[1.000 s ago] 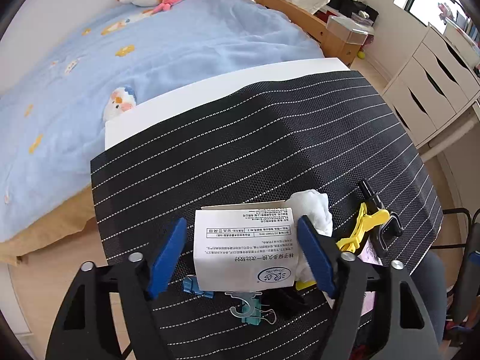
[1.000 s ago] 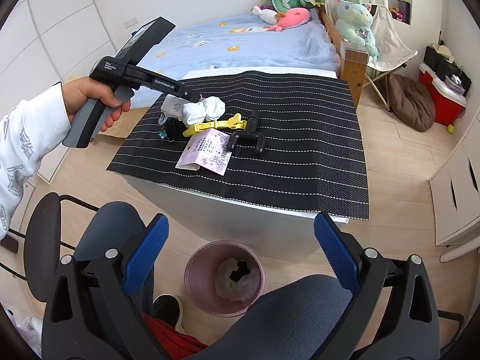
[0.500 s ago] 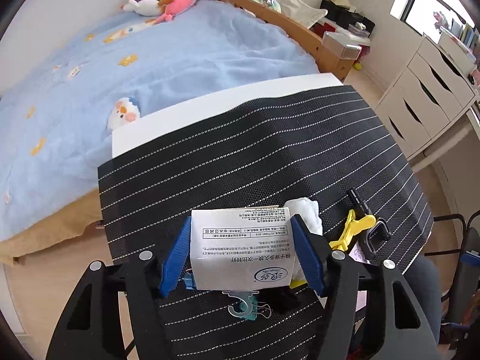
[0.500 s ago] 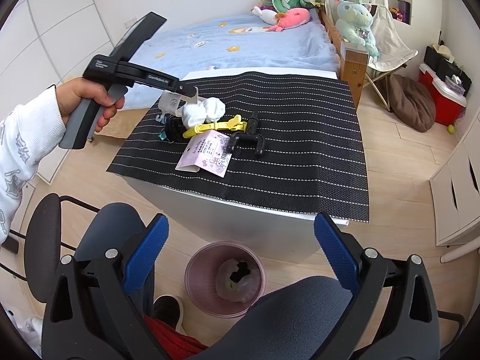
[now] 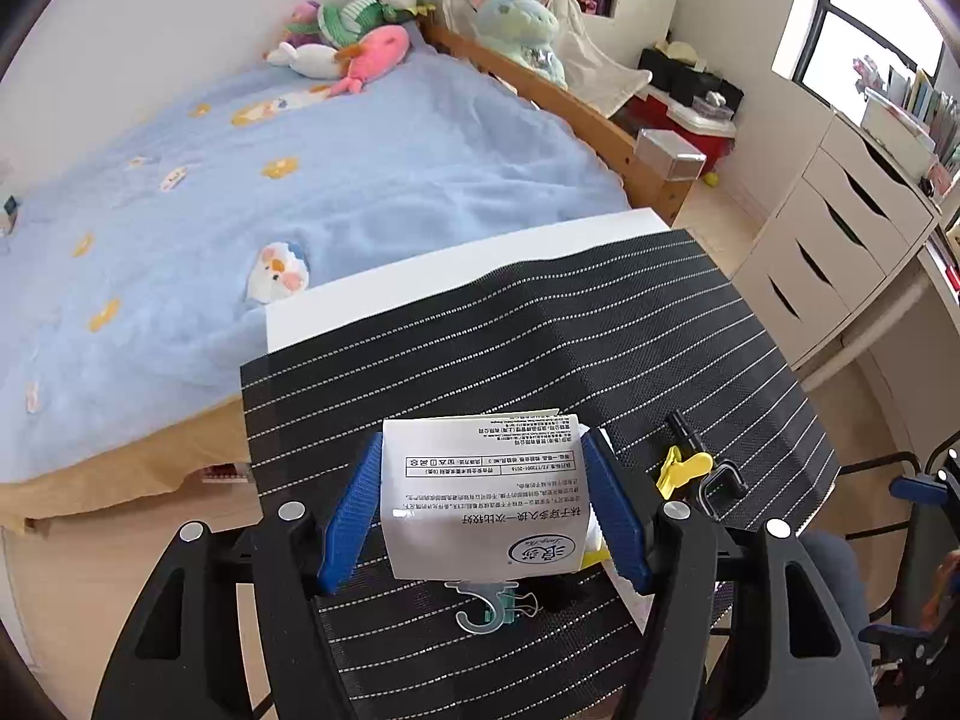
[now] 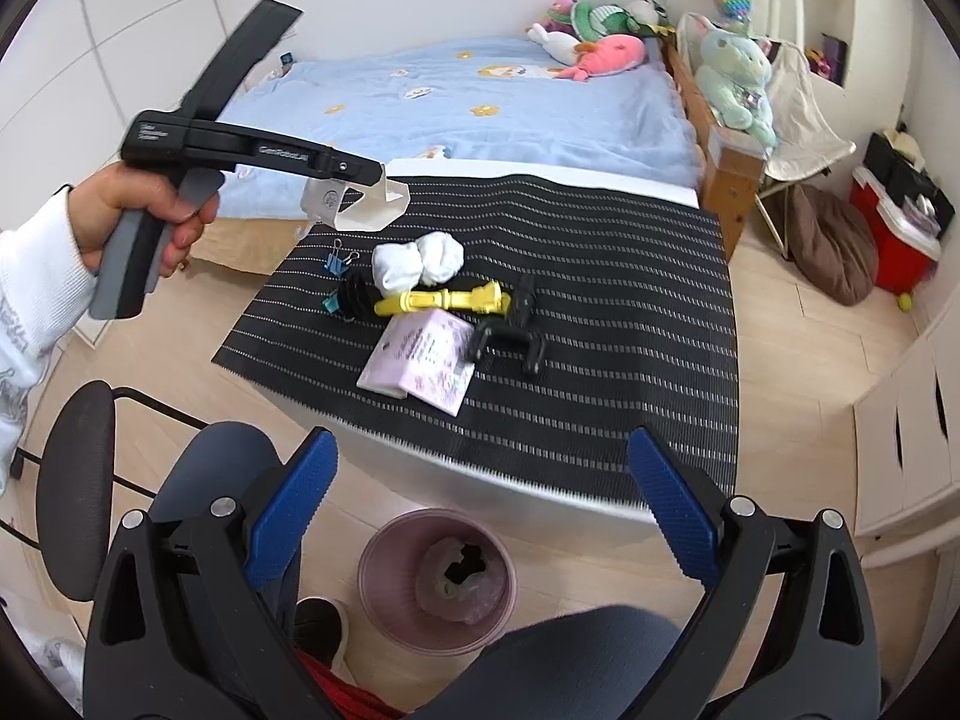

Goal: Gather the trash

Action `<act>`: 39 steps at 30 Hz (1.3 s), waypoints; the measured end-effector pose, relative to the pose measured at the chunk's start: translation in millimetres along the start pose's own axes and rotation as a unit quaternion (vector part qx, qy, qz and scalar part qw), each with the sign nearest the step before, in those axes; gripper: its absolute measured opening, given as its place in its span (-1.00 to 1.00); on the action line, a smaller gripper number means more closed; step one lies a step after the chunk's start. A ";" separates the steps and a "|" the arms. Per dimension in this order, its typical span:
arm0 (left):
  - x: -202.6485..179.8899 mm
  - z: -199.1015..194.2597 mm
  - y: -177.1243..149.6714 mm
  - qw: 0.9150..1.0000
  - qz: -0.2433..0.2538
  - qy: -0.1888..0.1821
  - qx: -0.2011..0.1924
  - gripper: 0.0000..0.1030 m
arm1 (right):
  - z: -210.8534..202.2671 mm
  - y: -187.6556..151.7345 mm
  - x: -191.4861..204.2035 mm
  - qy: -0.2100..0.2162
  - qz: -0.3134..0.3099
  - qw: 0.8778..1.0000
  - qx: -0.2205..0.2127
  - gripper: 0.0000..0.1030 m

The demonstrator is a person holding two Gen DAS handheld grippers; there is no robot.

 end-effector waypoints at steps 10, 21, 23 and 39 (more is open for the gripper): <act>5.9 -30.1 -7.5 0.999 -0.002 0.006 -0.031 0.24 | 34.3 55.4 10.0 0.010 0.003 0.999 0.035 0.86; 7.1 -36.3 -23.3 0.999 -0.006 0.001 -0.038 0.24 | 97.0 81.9 5.5 0.053 0.043 0.991 0.115 0.80; 8.1 -36.1 -25.1 0.999 -0.007 -0.001 -0.038 0.24 | 107.7 81.3 4.9 0.056 0.047 0.988 0.133 0.55; 11.3 -29.2 -35.5 0.999 -0.015 -0.010 -0.035 0.24 | 133.2 77.1 -3.5 0.059 0.059 0.985 0.154 -0.43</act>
Point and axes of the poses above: each gripper's, at about its wrist camera, not at the fingertips, and z roughly the way its jaws point, x to its left, y to its top, the point moved 4 cm from there along z, roughly the way its jaws point, and after that the axes turned 14 degrees about z, right-handed, at the moved point
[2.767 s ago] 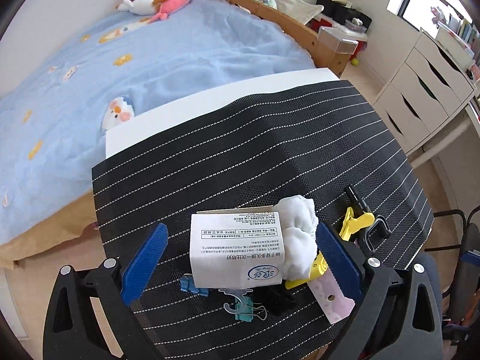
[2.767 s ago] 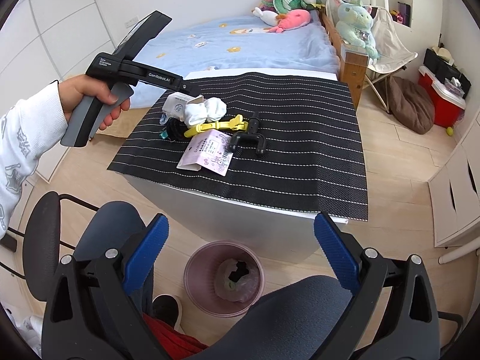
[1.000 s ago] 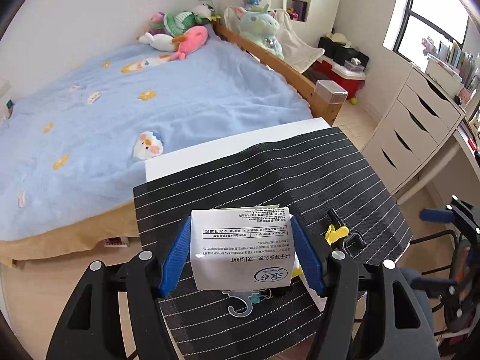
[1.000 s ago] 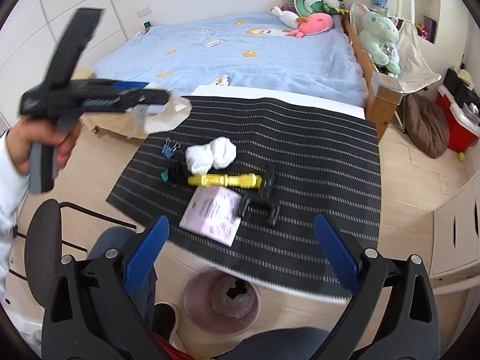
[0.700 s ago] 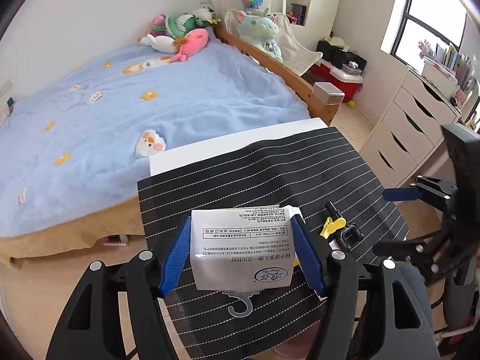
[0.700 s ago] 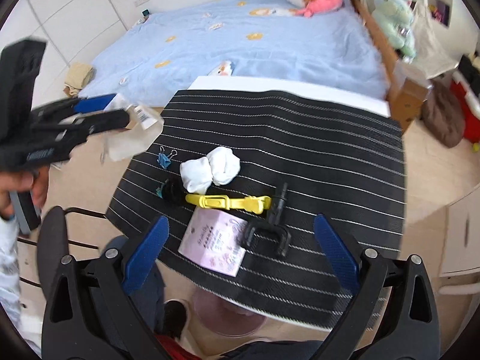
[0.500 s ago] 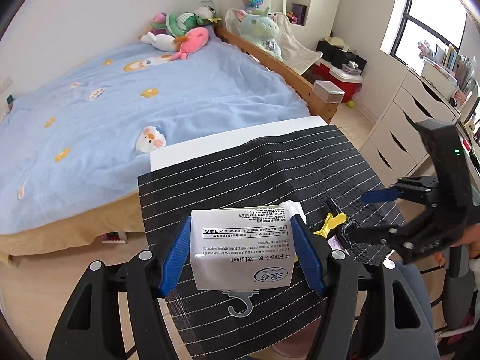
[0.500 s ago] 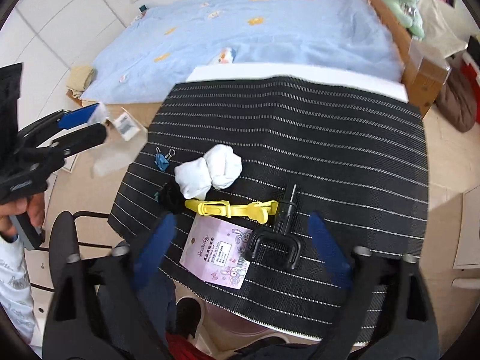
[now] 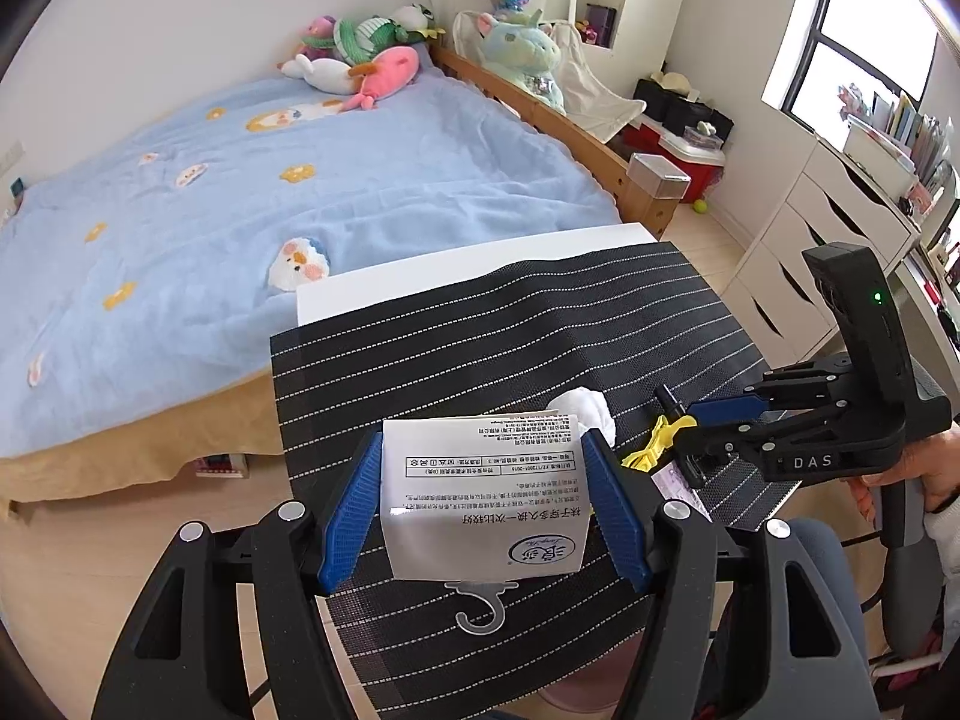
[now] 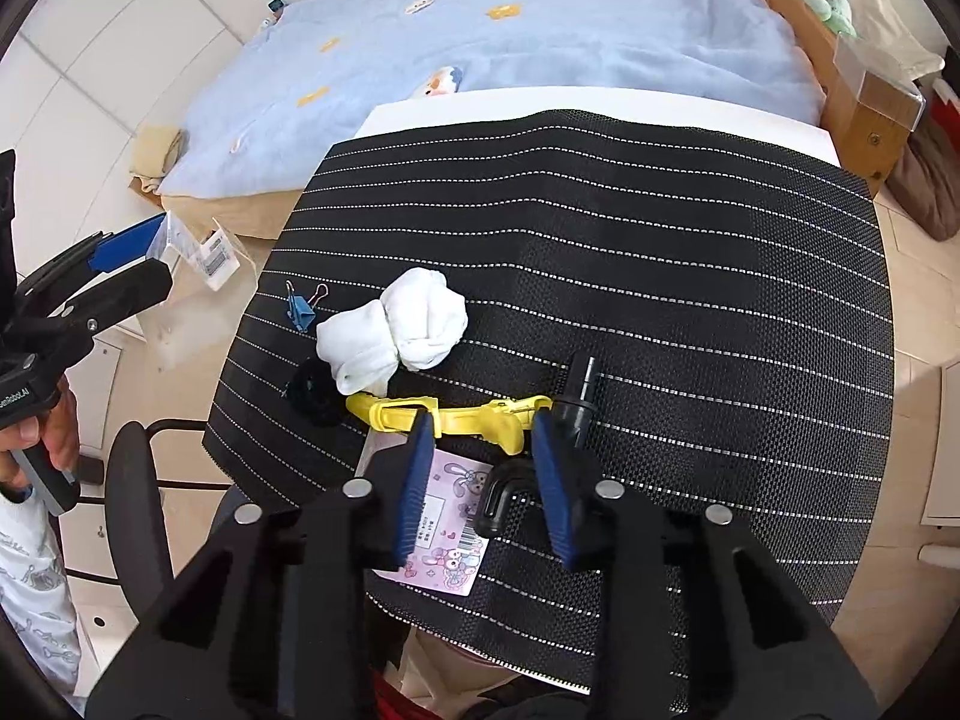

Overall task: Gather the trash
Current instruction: 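Grasp the yellow clip with the right gripper while the left holds the box, then carry the yellow clip over the wastebasket and release it with the right gripper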

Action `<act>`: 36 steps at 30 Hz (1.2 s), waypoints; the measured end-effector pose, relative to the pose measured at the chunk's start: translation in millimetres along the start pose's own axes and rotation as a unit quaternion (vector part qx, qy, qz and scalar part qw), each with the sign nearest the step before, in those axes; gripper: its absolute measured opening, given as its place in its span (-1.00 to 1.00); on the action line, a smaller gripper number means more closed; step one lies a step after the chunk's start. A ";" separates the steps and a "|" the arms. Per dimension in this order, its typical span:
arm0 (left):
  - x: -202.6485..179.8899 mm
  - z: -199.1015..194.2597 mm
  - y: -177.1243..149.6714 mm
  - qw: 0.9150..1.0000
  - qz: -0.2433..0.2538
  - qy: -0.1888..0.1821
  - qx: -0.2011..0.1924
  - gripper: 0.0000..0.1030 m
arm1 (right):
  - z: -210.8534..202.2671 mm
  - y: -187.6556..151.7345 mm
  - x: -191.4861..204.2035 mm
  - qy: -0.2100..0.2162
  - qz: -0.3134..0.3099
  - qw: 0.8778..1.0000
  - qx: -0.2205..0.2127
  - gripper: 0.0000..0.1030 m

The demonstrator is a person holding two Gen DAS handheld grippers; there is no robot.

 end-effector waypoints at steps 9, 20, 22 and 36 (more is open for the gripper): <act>-0.8 4.4 -4.3 1.000 -0.004 -0.004 0.003 0.24 | 4.8 1.2 -2.0 -0.003 0.000 1.000 -0.001 -0.77; -2.2 5.4 -5.0 1.000 -0.005 -0.006 0.001 0.24 | -13.1 1.3 6.6 0.002 -0.016 1.000 -0.022 -0.92; -3.9 4.3 -5.2 1.000 -0.005 -0.005 -0.002 0.24 | -21.3 0.9 7.5 0.004 -0.018 0.999 -0.030 -0.93; -20.3 -20.6 -2.8 1.000 0.007 -0.001 -0.028 0.24 | -79.8 -6.3 14.4 0.015 -0.032 0.997 -0.075 -0.93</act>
Point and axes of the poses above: each gripper's, at about its wrist camera, not at the fingertips, and z roughly the way its jaws point, x to its left, y to its top, the point moved 4 cm from there along z, roughly the way its jaws point, and after that the axes turned 14 degrees about z, right-handed, at the moved point
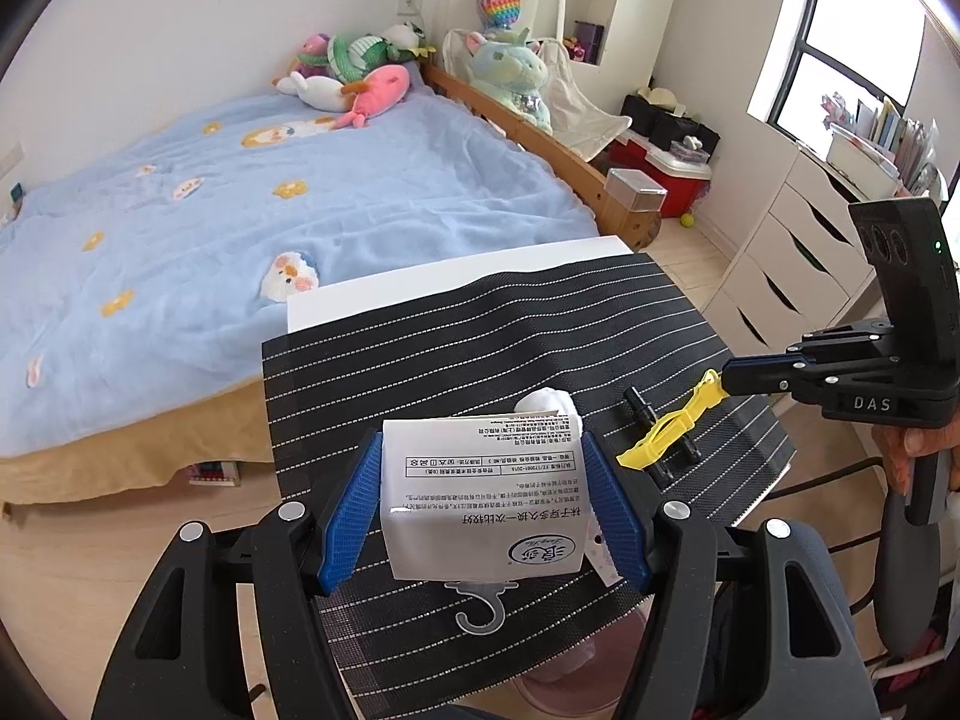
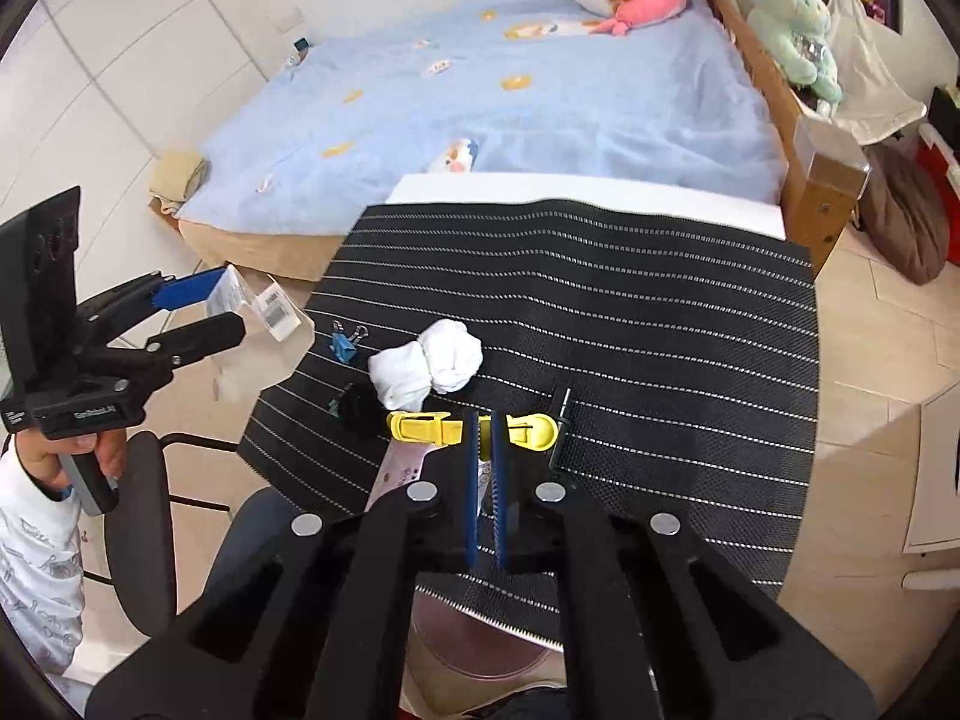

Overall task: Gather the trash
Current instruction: 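Carry the yellow clip over the wastebasket and release it with the right gripper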

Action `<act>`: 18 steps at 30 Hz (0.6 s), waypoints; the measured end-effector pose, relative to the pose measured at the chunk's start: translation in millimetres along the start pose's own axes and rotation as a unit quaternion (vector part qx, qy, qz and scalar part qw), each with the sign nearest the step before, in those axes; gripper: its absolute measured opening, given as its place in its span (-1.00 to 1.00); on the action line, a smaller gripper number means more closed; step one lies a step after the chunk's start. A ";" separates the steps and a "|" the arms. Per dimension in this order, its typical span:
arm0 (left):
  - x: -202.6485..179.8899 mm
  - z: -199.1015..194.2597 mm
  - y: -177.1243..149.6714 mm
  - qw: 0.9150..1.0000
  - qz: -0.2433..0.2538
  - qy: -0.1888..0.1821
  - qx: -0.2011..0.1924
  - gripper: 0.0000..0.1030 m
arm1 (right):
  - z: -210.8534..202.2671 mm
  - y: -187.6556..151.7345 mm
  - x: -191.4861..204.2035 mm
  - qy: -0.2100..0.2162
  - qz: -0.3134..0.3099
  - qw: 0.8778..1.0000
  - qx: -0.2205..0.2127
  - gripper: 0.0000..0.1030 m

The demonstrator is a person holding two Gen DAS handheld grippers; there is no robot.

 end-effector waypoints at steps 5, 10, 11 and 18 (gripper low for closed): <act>-10.8 -14.2 -1.8 1.000 0.011 -0.001 -0.011 0.24 | -23.1 -13.1 11.0 0.010 -0.018 1.000 -0.012 -0.93; -29.2 -26.6 -9.2 0.999 0.034 -0.004 -0.019 0.24 | -37.6 -34.1 21.7 0.017 -0.039 0.999 -0.016 -0.93; -32.7 -28.8 -10.8 0.999 0.039 -0.005 -0.021 0.24 | -39.8 -38.2 23.0 0.017 -0.043 0.999 -0.017 -0.93; -56.8 -40.7 -25.4 0.998 0.056 -0.013 -0.034 0.24 | -48.8 -71.0 31.6 0.030 -0.058 0.998 -0.019 -0.93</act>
Point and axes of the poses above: each gripper's, at about its wrist camera, not at the fingertips, and z roughly the way its jaws point, x to its left, y to its top, the point moved 4 cm from there along z, roughly the way its jaws point, and after that the axes turned 14 degrees about z, right-handed, at the moved point
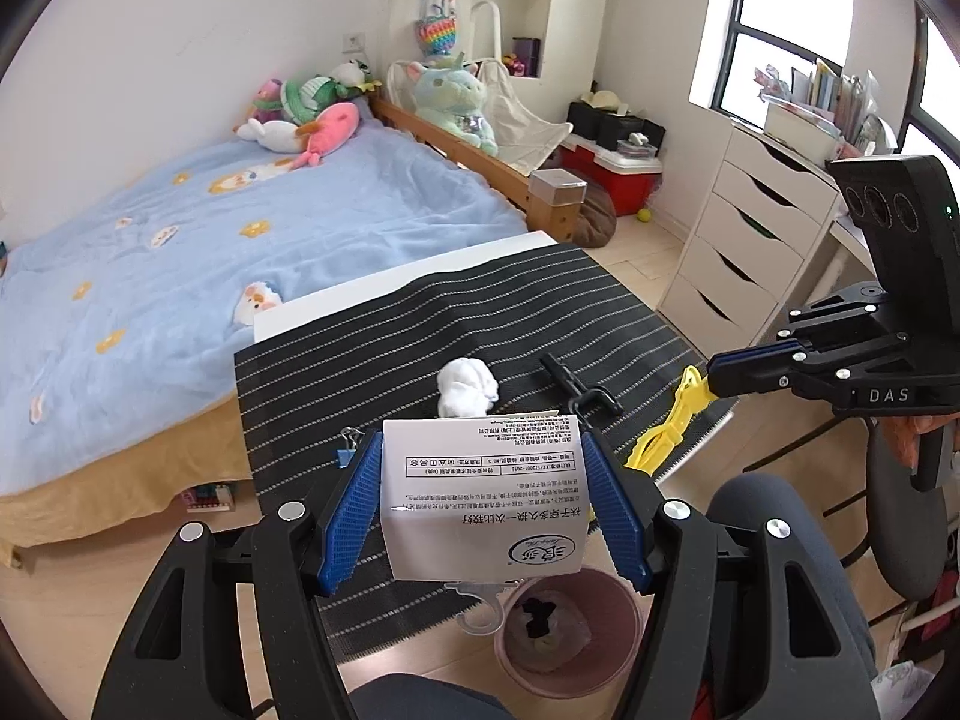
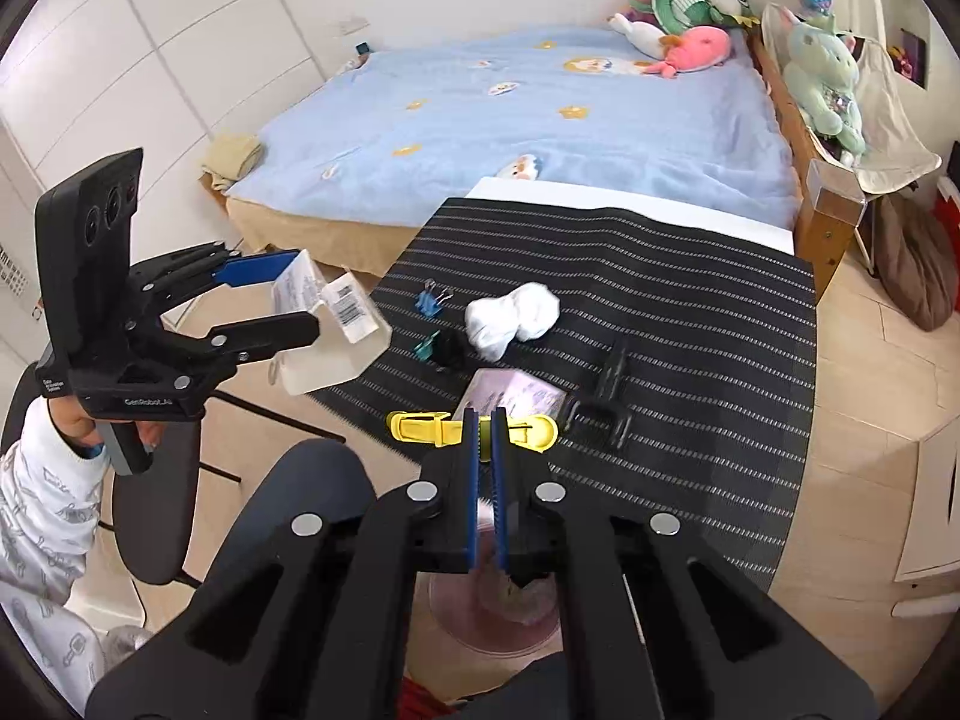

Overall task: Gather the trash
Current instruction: 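Carry the yellow clip over the wastebasket and release it with the right gripper, then lower the white box into the wastebasket and open the left gripper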

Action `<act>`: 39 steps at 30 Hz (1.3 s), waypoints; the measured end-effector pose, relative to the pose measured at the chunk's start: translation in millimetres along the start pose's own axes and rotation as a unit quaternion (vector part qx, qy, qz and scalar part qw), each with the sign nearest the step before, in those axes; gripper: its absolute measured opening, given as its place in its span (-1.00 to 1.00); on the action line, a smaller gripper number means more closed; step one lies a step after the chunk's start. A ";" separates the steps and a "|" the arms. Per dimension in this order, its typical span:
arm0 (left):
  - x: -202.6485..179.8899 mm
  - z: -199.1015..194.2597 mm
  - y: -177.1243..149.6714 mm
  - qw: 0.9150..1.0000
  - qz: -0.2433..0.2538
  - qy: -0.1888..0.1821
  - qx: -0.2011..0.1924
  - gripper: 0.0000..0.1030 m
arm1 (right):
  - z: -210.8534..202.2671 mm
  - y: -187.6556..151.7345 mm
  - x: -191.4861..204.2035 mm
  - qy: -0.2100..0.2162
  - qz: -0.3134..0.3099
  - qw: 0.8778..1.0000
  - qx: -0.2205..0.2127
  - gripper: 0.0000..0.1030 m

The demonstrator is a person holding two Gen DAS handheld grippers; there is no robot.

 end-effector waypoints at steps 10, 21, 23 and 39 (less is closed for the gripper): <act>-29.2 -5.0 -28.1 1.000 0.009 -0.003 -0.003 0.24 | 4.9 -56.0 8.5 -0.004 -0.016 1.000 0.017 -0.93; -43.3 -13.8 -66.8 1.000 -0.018 -0.014 -0.006 0.24 | 33.5 -109.3 6.3 -0.002 -0.008 0.998 0.058 -0.93; -43.0 -11.8 -71.4 1.000 -0.022 -0.016 -0.002 0.24 | 36.9 -112.0 7.7 0.002 -0.009 0.998 0.064 -0.93; -54.2 -7.2 -79.4 0.999 -0.009 -0.033 0.006 0.24 | 28.3 -105.2 1.3 -0.005 0.027 0.999 0.033 0.84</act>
Point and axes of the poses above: each gripper's, at about its wrist camera, not at the fingertips, and z roughly the way its jaws point, x to its left, y to its top, the point moved 4 cm from there along z, roughly the way its jaws point, and after that the axes turned 14 degrees about z, right-handed, at the moved point
